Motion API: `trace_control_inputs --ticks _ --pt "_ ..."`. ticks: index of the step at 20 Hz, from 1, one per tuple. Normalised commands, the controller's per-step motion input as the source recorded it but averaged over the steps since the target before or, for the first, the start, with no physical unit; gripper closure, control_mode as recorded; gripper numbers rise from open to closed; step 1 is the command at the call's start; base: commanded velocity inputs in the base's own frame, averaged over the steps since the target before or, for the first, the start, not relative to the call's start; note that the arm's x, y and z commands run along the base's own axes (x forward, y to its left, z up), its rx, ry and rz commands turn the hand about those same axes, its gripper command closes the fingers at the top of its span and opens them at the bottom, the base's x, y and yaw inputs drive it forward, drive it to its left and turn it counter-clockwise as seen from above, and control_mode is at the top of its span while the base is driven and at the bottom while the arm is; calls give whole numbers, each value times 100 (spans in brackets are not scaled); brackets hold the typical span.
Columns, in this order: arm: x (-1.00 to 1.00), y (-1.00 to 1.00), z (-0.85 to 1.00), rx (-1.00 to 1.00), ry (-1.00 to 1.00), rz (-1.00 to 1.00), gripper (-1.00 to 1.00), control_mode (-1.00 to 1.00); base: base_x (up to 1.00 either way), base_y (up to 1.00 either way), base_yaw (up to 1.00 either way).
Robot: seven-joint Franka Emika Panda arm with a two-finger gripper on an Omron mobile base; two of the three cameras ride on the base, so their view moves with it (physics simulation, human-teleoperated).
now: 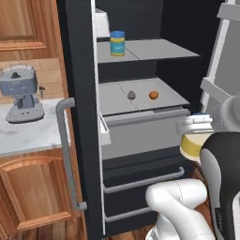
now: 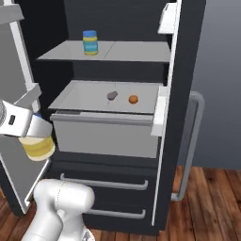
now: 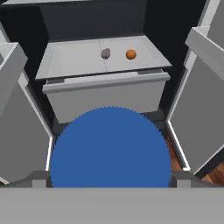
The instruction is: Place the mayonnaise and mayonnaise from the counter to the top shelf of the fridge. If the existing items in the fridge are on the top shelf, move them to other shelves.
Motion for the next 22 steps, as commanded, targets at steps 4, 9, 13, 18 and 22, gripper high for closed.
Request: trace_control_inputs --ticks 4,9,13,18,22 --pt "0 0 0 0 0 0 100 100 68 -28 0" --pt "0 0 0 0 0 0 100 100 77 -18 0" --pt "0 0 0 0 0 0 100 100 74 -23 0" --pt "9 -9 5 1 0 0 100 -100 47 -36 0" --pt "54 -40 52 12 -11 0 100 -100 0 0 0"
